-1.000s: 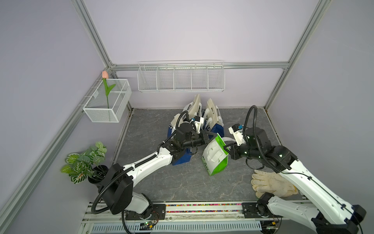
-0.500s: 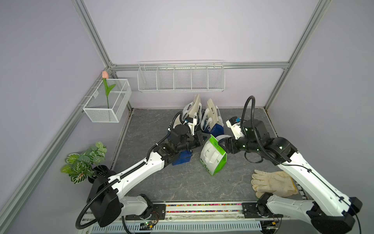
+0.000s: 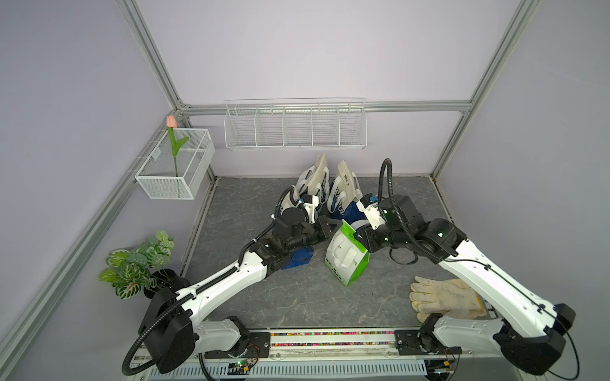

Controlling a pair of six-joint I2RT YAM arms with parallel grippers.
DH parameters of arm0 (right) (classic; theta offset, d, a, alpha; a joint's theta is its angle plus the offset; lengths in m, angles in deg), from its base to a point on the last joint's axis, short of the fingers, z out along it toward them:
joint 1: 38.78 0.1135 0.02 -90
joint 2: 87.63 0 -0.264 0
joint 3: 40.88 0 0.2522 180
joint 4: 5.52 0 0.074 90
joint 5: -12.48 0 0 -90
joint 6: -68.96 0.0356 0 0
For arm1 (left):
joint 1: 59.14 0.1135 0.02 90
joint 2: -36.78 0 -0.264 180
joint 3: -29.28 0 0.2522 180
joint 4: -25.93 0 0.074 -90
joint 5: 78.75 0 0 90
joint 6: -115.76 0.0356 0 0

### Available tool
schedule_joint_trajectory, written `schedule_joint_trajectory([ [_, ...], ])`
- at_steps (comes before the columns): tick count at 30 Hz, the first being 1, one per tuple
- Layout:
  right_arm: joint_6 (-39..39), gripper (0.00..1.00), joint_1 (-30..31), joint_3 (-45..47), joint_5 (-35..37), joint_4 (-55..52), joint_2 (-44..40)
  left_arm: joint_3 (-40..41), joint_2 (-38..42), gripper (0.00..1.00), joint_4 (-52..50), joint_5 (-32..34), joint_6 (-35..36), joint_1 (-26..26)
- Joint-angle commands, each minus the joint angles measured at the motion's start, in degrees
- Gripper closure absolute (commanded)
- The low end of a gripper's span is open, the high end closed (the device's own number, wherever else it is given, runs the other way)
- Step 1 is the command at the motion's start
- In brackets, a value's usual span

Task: Open the takeout bag
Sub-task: Place the takeout bag at the center of the board.

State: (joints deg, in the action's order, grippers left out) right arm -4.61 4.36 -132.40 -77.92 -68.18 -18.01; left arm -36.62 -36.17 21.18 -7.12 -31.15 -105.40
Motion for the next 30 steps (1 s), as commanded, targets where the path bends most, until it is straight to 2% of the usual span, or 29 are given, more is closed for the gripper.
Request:
schedule_joint_trajectory([
  [1, 0.08, 0.88, 0.28, -1.05, -0.29, -0.02, -0.01, 0.72, -0.31, 1.0, 4.98, -2.18, -1.51, -0.32],
  [7, 0.54, 0.92, 0.06, 0.15, -2.4, 1.52, -0.36, -0.14, -3.0, 0.99, 9.14, -4.69, -2.42, -0.8],
  [12, 0.84, 0.92, -0.46, 0.02, -2.82, 1.53, -0.65, -0.68, -3.94, 0.9, 8.66, -5.36, -2.04, -1.02],
  [15, 1.01, 0.93, -0.62, 0.02, -2.95, 1.71, -0.63, -0.42, -4.31, 0.79, 8.56, -5.79, -1.74, -1.11],
  [18, 1.25, 0.93, -0.73, 0.13, -3.11, 2.01, -0.8, -0.34, -4.73, 0.77, 8.31, -6.06, -1.63, -1.1],
  [22, 1.61, 0.93, -1.09, 0.54, -3.93, 2.54, -1.07, -0.24, -5.15, 0.91, 9.21, -6.14, -2.01, -1.11],
  [27, 2.12, 0.93, -1.66, 1.29, -5.1, 3.29, -1.66, -1.2, -5.87, 1.0, 10.32, -6.94, -2.11, -1.08],
  [30, 2.21, 0.93, -1.82, 1.37, -4.08, 2.86, -1.86, -1.27, -5.69, 1.0, 9.63, -6.48, -1.96, -1.2],
])
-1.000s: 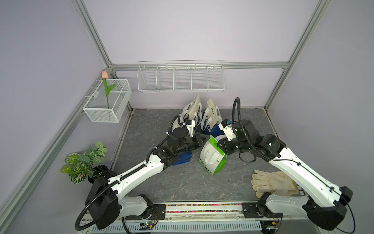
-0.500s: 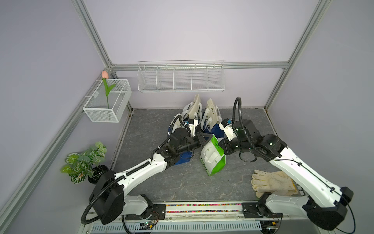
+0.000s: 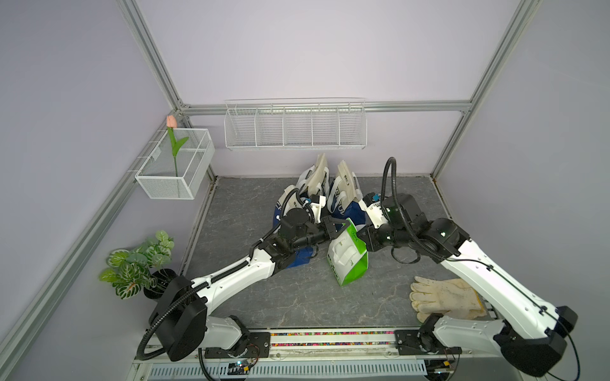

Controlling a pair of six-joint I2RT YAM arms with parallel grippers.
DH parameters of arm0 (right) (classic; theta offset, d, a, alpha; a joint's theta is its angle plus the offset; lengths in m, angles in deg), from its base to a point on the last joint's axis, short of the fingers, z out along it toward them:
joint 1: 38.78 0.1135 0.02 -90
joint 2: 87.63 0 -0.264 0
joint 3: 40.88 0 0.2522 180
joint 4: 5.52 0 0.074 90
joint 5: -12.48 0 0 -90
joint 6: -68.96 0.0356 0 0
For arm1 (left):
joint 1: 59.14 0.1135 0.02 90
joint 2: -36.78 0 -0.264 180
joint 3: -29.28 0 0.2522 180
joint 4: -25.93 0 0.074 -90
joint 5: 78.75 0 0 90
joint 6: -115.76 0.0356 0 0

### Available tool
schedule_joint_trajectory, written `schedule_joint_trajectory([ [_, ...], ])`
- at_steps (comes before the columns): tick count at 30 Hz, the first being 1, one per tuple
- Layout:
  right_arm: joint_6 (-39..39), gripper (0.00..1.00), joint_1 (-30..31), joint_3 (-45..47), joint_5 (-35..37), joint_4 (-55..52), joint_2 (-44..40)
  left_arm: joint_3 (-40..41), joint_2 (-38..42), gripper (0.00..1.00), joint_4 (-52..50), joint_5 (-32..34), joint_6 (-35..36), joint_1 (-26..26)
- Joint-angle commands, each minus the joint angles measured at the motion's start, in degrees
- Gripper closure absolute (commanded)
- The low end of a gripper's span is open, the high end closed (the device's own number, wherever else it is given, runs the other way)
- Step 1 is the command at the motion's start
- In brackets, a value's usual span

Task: Open the takeout bag
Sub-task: Place the takeout bag at the center of the board.

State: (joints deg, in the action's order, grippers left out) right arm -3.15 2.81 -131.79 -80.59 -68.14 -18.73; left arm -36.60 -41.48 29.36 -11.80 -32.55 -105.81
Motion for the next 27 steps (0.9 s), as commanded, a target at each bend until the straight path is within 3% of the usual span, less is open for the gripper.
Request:
schedule_joint_trajectory([
  [1, 0.82, 0.91, -0.24, 0.68, -0.75, 2.45, -1.14, -1.23, -0.08, 1.0, 0.93, -1.37, -0.47, -0.77],
  [7, 2.57, 0.47, 3.07, 2.37, 6.03, 0.79, -3.83, -2.22, 3.29, 1.0, -10.79, 7.77, -1.08, -0.96],
  [11, 5.18, 0.42, 8.73, 4.5, 16.39, -0.88, -8.72, -3.1, 4.63, 1.0, -15.26, 11.63, -3.05, -1.2],
  [15, 8.38, 0.39, 14.89, 8.17, 20.2, 0.43, -12.26, -1.79, 6.07, 1.0, -14.39, 13.74, -5.6, -1.56],
  [18, 11.01, 0.31, 19.21, 12.96, 23.74, 4.06, -13.08, -0.7, 6.93, 1.0, -13.25, 14.93, -7.17, -1.7],
  [23, 15.52, 0.31, 18.71, 23.74, 28.17, 14.63, -17.18, 0.16, 8.12, 1.0, -12.64, 15.27, -7.73, -1.92],
  [27, 16.25, 0.2, 16.49, 32.68, 26.84, 25.77, -19.77, 0.6, 8.35, 1.0, -12.49, 14.67, -7.33, -2.08],
])
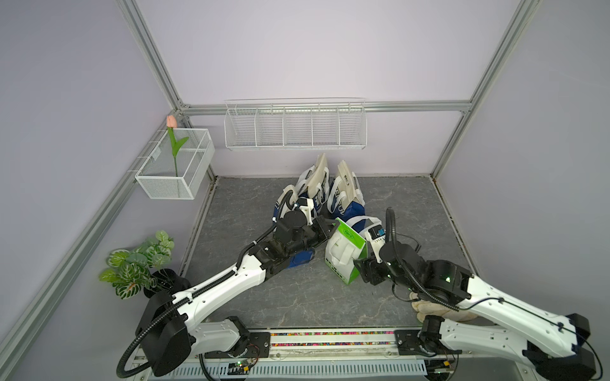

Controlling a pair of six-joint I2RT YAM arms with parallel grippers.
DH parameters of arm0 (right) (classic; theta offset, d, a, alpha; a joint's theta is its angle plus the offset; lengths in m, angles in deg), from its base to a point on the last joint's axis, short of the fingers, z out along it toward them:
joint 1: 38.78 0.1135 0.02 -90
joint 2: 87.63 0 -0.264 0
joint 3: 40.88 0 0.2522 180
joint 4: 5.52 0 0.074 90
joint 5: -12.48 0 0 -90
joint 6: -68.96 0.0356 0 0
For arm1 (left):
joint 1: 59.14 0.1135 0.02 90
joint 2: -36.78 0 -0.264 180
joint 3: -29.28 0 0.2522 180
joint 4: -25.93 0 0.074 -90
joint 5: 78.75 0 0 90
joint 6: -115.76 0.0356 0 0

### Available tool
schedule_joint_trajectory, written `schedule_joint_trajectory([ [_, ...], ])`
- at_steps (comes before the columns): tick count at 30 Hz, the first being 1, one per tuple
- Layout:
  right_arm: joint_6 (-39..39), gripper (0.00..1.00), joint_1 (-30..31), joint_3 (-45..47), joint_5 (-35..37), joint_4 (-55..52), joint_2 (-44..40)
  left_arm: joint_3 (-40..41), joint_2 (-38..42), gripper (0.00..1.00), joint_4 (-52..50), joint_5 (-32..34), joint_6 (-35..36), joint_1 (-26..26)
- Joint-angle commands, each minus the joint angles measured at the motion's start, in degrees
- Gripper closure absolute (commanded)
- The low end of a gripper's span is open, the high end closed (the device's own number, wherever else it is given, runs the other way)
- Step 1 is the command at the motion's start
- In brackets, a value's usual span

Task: Open the takeout bag
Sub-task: Place the takeout bag at the center of the board.

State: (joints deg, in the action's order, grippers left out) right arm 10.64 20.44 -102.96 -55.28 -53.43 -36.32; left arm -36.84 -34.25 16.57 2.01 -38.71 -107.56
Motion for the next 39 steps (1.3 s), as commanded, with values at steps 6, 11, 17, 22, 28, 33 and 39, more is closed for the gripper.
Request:
schedule_joint_trajectory([
  [6, 1.97, 0.25, -7.46, 10.71, -12.69, 23.01, -5.51, 1.63, 1.51, 1.0, 0.88, 0.48, -0.53, -0.44],
  [11, 1.2, 0.47, -8.76, 11.31, -16.17, 26.36, -3.69, 1.47, 1.35, 1.0, 1.65, 0.18, -0.85, -0.49],
  [17, 0.84, 0.68, -9.03, 11.49, -13.69, 26.12, -2.63, 0.66, 0.33, 1.0, 2.09, -0.17, -1.09, -0.61],
  [22, 0.57, 0.81, -10.39, 10.49, -11.89, 22.27, -3.08, 1.61, -0.04, 1.0, 5.56, -1.71, -0.01, -0.7],
  [28, -0.02, 0.93, -12.23, 8.71, -10.57, 16.83, -4.2, 0.62, -1.02, 1.0, 6.47, -1.87, -0.42, -0.74],
  [33, -1.88, 0.93, -13.96, 5.64, -8.36, 10.96, -3.53, -0.92, -2.1, 1.0, 7.24, -2.66, -1.79, -0.79],
  [39, -3.11, 0.93, -16.55, 4.9, -7.52, 8.87, -2.13, -1.96, -0.25, 1.0, 6.22, -2.0, -3.23, -0.93],
])
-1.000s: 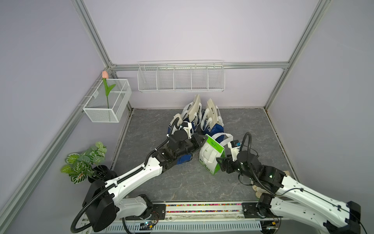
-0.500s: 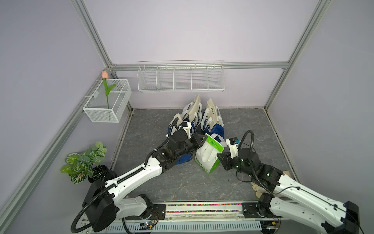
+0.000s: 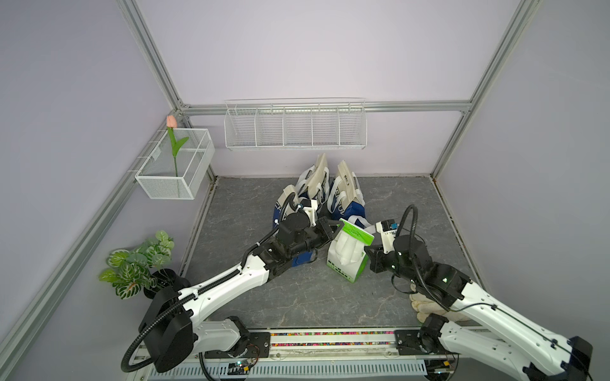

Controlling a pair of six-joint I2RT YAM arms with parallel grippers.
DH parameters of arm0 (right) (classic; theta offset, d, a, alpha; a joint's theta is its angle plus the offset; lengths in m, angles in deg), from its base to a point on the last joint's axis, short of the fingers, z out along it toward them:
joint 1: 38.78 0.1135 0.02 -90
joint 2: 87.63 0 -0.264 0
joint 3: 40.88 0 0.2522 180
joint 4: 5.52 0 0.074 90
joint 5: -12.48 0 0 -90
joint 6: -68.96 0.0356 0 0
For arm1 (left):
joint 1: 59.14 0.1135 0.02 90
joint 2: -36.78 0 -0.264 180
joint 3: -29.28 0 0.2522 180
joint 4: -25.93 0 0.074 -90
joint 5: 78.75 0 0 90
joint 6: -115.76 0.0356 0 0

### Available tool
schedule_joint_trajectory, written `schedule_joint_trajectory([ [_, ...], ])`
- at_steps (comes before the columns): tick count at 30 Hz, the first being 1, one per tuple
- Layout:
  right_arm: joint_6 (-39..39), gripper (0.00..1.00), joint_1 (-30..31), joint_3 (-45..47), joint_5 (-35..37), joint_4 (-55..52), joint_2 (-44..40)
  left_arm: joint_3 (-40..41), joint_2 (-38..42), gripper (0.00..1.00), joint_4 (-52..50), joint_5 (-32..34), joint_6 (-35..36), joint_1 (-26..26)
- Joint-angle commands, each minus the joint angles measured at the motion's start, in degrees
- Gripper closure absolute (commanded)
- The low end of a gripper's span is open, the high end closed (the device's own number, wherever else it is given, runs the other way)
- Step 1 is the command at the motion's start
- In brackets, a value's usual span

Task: Open the takeout bag
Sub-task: Place the takeout bag at the center of the board.

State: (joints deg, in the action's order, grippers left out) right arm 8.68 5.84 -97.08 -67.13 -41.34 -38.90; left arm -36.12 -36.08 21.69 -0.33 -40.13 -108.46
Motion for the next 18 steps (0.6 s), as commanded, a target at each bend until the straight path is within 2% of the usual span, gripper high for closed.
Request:
schedule_joint_trajectory([
  [1, -1.24, 0.93, -2.66, -1.09, 4.24, -3.69, 0.56, -2.91, 1.99, 1.0, 0.77, 0.56, -2.12, -0.05],
  [6, -2.21, 0.93, -3.67, -2.09, 5.06, -5.89, 1.35, -3.56, 2.44, 1.0, 0.12, 0.89, -4.43, 0.0],
  [11, -2.98, 0.93, -3.68, -3.23, 6.43, -8.3, 2.33, -2.16, 1.18, 1.0, 3.7, 0.13, -7.56, -0.02],
  [18, -4.68, 0.93, -3.71, -5.75, 5.51, -12.56, 2.22, -2.87, 0.1, 1.0, 2.98, 0.41, -6.8, -0.02],
])
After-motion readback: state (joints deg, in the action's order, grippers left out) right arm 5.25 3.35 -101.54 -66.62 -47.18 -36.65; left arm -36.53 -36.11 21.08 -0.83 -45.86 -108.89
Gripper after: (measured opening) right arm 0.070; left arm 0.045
